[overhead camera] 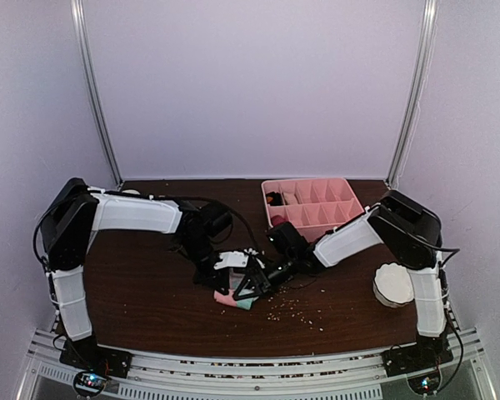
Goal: Roll the socks
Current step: Roll the sock at the center of the board.
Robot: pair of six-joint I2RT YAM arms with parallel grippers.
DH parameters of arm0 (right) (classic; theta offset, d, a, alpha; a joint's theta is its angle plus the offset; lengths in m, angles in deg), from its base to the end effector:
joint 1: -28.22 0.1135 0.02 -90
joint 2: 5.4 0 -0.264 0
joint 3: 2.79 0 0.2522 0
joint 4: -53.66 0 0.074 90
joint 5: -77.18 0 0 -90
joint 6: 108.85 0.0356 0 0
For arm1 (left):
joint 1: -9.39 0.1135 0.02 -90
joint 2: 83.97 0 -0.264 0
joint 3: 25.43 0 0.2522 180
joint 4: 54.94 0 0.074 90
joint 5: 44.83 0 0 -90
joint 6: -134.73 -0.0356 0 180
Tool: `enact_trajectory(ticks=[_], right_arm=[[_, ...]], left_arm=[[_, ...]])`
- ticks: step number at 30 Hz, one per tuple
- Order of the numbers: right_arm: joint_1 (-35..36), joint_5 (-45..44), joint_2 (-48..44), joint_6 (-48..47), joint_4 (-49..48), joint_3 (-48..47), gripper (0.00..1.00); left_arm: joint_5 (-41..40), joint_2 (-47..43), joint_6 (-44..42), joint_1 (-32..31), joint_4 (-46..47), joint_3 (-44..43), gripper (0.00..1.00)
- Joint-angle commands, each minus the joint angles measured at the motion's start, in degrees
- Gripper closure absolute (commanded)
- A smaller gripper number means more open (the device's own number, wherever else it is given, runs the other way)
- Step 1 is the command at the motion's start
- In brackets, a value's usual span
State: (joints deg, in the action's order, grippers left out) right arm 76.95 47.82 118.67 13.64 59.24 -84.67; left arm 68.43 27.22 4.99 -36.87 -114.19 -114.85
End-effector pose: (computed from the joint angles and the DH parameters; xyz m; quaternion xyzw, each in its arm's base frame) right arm 0.2512 0.3333 0.0951 0.2938 -0.7715 -0.5599 0.0705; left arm 0.2431 -0.2744 0.1607 0.6775 0.7034 -0.2050 0.0651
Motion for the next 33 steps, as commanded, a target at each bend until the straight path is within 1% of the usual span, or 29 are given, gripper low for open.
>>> enact_trajectory(ticks=[1,5,6,9,10,11,12,13,16,20,28,31,33], right_arm=[[0.7,-11.2,-1.1,4.2,-4.2,12.6,0.60],[0.7,-12.9,-4.5,7.7,-11.3,20.0,0.60],[0.7,-13.7,-5.3,7.5,-11.8,21.4,0.60],[0.5,-18.0,-8.2,4.3,-8.9,22.9,0.61],[0.5,-20.0,-9.2,2.8,-7.0,22.8,0.58],[0.5,-21.6,-10.3,1.4,-5.1,22.8,0.26],[0.4,-23.1,-11.3,0.2,-3.7,22.9,0.03],[0.4,-24.7,-12.6,-0.8,-2.4,23.0,0.00],[0.1,-28.9,-15.2,-2.5,-0.2,23.7,0.00],[0.0,-33.2,-19.1,-2.9,-1.7,27.2,0.00],[0.0,-43.3,-27.5,-6.1,0.9,31.2,0.00],[-0.4,-50.6,-31.3,-3.4,-1.5,34.3,0.00],[-1.5,-53.5,-34.1,1.7,-7.1,37.9,0.00]], left_arm=[[1.9,7.2,6.2,0.8,-4.7,-3.2,0.98],[6.7,12.1,6.8,0.1,-5.7,-8.2,0.98],[7.7,13.4,6.8,0.1,-6.0,-9.2,0.98],[7.9,16.7,6.8,0.1,-6.1,-10.4,0.99],[7.7,17.5,6.8,0.1,-6.0,-10.3,0.99],[7.4,18.1,6.9,0.1,-5.8,-10.1,0.99],[7.1,18.5,7.0,0.1,-5.3,-9.7,0.99],[6.7,18.8,7.2,0.1,-4.8,-9.1,1.00],[6.0,19.4,8.2,0.1,-3.1,-7.9,1.00],[6.3,19.9,8.9,0.6,-2.6,-7.8,1.00],[4.2,23.3,10.5,0.9,-4.6,-11.1,1.00],[5.4,23.0,10.7,1.7,-4.8,-11.2,1.00],[6.6,22.8,10.7,2.2,-5.0,-11.2,1.00]])
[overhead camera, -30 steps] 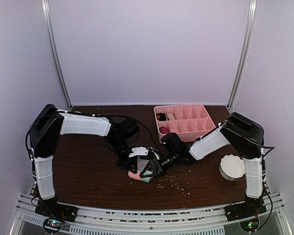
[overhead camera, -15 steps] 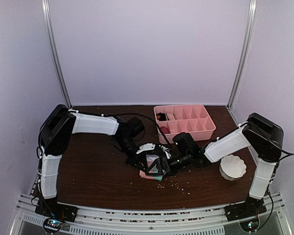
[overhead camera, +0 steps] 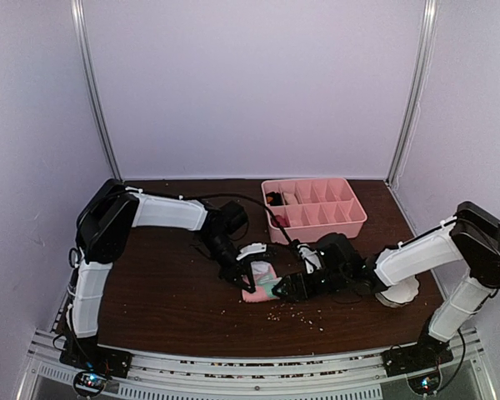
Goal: Roll the socks
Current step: Roll the sock at the center of the board.
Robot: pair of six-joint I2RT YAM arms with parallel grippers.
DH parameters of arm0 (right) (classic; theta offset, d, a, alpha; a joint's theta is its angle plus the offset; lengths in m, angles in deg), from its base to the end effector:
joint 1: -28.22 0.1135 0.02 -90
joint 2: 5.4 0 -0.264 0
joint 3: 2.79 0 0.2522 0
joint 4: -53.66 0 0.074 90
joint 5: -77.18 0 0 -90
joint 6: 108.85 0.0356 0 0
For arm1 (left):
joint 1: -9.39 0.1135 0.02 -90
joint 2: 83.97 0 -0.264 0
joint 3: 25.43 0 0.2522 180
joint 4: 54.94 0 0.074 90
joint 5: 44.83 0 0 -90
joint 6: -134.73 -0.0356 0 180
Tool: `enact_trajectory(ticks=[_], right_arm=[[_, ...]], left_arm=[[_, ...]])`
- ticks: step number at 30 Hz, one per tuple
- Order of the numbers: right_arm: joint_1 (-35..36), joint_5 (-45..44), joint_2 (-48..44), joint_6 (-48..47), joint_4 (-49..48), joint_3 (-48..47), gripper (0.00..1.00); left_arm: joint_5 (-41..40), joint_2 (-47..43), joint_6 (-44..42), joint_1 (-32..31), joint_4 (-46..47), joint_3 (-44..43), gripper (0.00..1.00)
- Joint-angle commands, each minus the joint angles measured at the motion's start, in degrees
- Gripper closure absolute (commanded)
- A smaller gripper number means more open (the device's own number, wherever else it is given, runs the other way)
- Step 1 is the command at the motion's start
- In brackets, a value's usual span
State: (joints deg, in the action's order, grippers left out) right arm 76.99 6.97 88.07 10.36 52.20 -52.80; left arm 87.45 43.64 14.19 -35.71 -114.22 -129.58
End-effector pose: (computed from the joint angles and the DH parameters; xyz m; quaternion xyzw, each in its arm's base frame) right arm 0.1880 0.2328 0.1316 -0.2218 0.8750 0.3741 0.2127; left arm 0.2831 -0.3181 0.1227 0.5888 0.7213 -0.3645 0.0130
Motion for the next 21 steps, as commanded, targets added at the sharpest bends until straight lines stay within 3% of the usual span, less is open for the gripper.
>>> enact_trajectory(ticks=[1,5,8,11,14,18,19,21], right_arm=[[-2.9,-11.6,-4.2,7.1,-2.9,7.5,0.00],[-10.5,5.6,0.2,9.9,-19.9,10.6,0.00],[-9.9,3.2,-0.8,5.4,-17.5,9.5,0.00],[-8.0,-6.1,-6.9,0.7,-13.1,10.2,0.01],[-10.5,-12.8,-13.7,7.6,-15.6,13.5,0.00],[-18.3,-4.3,-13.2,22.6,-35.4,21.8,0.00],[-18.8,1.2,-10.7,21.2,-40.0,21.0,0.01],[-16.9,5.4,-8.7,15.9,-39.1,18.5,0.01]], left_arm=[[-11.9,6.4,1.5,1.3,-5.4,3.2,1.00],[-9.7,7.4,1.4,2.2,-7.7,1.4,1.00],[-7.2,8.0,1.4,3.5,-9.2,0.5,1.00],[-4.5,8.0,1.3,4.6,-10.4,0.2,1.00],[-2.9,8.0,1.3,5.1,-11.0,0.3,1.00],[-0.8,8.1,1.5,5.1,-11.1,1.2,1.00],[-0.5,8.3,1.6,5.1,-11.1,1.3,1.00],[-0.3,8.6,1.8,5.1,-11.2,1.3,1.00]])
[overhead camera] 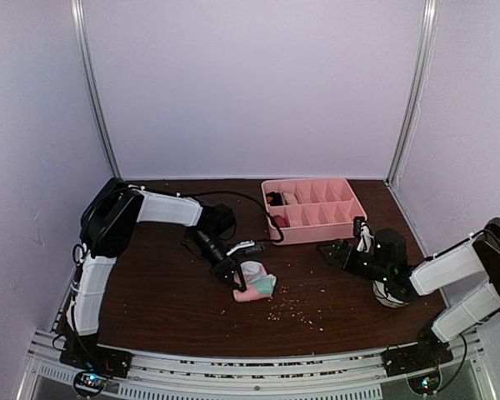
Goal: Roll the socks
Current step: Roll the sock at the center of the board.
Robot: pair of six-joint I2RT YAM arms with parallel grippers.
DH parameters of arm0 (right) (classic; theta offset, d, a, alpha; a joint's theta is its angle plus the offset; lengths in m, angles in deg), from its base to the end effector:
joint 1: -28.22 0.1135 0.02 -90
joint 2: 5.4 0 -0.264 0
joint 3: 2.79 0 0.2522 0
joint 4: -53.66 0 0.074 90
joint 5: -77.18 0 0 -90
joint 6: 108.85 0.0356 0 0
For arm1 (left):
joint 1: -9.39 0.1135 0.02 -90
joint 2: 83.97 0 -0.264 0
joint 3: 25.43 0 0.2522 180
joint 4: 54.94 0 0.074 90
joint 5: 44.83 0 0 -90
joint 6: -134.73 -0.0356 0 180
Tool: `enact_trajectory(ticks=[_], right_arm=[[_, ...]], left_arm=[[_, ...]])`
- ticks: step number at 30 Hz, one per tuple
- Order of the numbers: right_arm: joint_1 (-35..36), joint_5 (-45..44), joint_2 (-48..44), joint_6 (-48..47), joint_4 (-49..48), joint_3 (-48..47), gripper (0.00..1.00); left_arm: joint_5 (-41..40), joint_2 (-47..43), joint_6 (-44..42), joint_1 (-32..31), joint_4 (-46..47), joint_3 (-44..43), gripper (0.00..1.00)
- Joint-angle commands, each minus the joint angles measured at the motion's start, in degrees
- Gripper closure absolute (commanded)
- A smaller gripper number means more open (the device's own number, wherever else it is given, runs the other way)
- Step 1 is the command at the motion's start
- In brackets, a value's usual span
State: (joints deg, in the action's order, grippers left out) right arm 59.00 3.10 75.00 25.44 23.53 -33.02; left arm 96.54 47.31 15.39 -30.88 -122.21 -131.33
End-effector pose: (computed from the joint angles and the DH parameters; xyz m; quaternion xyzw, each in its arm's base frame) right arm 0.2005 0.1308 0.1430 0.0166 0.8152 0.4359 0.3811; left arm 0.3006 -0.2911 0.1077 -0.5060 -0.7455 0.4294 0.0620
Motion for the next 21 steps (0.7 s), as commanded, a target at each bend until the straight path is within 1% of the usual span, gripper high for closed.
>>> enact_trajectory(ticks=[1,2,3,4,6,7,10,12,14,19,21], right_arm=[[3.4,8.0,3.9,-3.5,-6.8,-2.5,0.01],[7.1,6.5,2.9,-9.4,-2.1,-3.9,0.01],[10.3,3.6,1.8,-15.3,4.0,-5.3,0.01],[13.5,0.4,1.2,-20.8,8.1,-6.8,0.01],[17.5,-3.6,2.1,-28.3,13.0,-10.2,0.00],[18.0,-3.4,3.7,-30.4,14.0,-11.5,0.01],[18.1,3.2,10.5,-33.1,11.2,-14.0,0.08],[18.1,7.1,14.3,-33.2,9.4,-16.3,0.11],[18.2,10.0,17.8,-33.3,9.5,-19.1,0.16],[18.4,15.0,22.9,-33.6,10.8,-23.8,0.26],[18.6,15.8,24.0,-33.2,11.1,-24.5,0.31]], left_arm=[[-9.4,5.0,0.6,0.3,-3.3,3.0,1.00],[-9.4,5.1,0.5,0.4,-3.4,2.7,1.00],[-9.4,5.2,0.5,0.4,-3.6,2.6,1.00],[-9.5,5.2,0.5,0.4,-3.7,2.5,1.00],[-9.7,5.2,0.4,0.4,-3.6,2.5,1.00],[-9.8,5.1,0.4,0.3,-3.6,2.5,1.00],[-10.3,5.1,0.4,0.4,-3.5,2.4,1.00],[-10.4,5.0,0.5,0.4,-3.5,2.5,1.00],[-10.4,4.7,0.5,0.4,-3.3,2.6,1.00],[-10.6,4.7,0.5,0.3,-3.4,2.3,1.00],[-10.8,4.6,0.4,0.4,-3.4,2.2,1.00]])
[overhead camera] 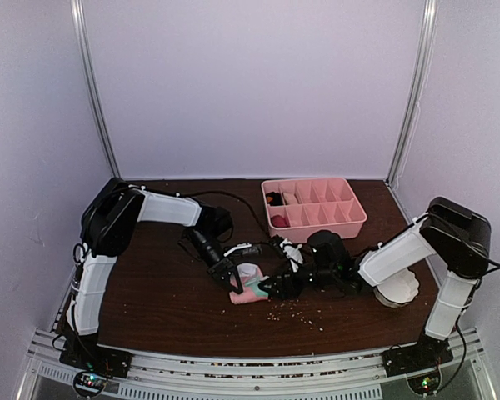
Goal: Roll the socks
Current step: Roll the sock at the center of the board.
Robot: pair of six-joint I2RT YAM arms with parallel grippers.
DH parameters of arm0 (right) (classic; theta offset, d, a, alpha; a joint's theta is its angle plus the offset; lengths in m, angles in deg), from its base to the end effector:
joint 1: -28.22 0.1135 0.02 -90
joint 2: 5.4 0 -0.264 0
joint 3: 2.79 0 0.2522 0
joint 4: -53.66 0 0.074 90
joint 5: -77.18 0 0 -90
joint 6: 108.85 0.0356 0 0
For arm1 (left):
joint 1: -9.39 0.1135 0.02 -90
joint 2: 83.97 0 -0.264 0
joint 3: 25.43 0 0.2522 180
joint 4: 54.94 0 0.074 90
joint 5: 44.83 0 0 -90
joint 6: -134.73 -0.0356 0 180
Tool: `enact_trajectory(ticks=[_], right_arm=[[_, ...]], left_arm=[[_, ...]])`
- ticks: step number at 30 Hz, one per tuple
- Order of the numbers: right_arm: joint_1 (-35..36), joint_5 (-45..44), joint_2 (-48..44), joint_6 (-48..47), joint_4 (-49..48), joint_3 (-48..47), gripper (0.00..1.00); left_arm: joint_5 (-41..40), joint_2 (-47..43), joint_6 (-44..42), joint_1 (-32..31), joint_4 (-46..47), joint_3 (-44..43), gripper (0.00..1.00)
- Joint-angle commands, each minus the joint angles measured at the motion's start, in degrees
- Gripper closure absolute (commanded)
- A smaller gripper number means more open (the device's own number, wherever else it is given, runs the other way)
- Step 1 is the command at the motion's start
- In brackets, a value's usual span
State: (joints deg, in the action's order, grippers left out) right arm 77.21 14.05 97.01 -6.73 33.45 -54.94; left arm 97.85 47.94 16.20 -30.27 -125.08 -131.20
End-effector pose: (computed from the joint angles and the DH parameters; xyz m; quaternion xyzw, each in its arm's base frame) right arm 0.2041 0.2592 0.1244 -0.3766 0.7626 0.4204 0.3162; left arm 0.2993 -0.2849 0.1038 -0.4815 -0.7546 0.4362 0.0918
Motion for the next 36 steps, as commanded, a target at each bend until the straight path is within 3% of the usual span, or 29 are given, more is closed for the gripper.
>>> enact_trajectory(ticks=[1,9,19,23,30,32,36], right_arm=[[0.5,5.5,2.7,-0.6,2.2,-3.2,0.33],[1.0,8.7,6.3,7.9,-4.8,-1.0,0.37],[1.5,7.9,11.7,18.9,-10.9,-2.5,0.81],[1.7,5.3,11.9,23.9,-11.2,-0.8,1.00],[2.3,-0.9,9.2,32.7,-4.0,2.0,1.00],[2.7,-1.9,7.7,33.7,-1.0,2.0,1.00],[3.7,-4.2,5.4,35.3,6.0,0.4,1.00]], left_arm=[[-12.2,4.0,-0.4,-0.2,-0.6,2.1,1.00],[-12.3,3.8,-0.7,-0.1,-0.3,2.1,1.00],[-13.0,2.2,-0.1,0.2,1.8,3.3,0.99],[-13.4,-2.1,1.4,1.0,7.5,5.9,0.93],[-16.7,-13.8,0.0,3.0,17.1,12.0,0.81],[-17.9,-16.7,-2.0,3.0,17.5,12.4,0.72],[-18.3,-18.1,-5.3,2.3,12.5,9.3,0.75]])
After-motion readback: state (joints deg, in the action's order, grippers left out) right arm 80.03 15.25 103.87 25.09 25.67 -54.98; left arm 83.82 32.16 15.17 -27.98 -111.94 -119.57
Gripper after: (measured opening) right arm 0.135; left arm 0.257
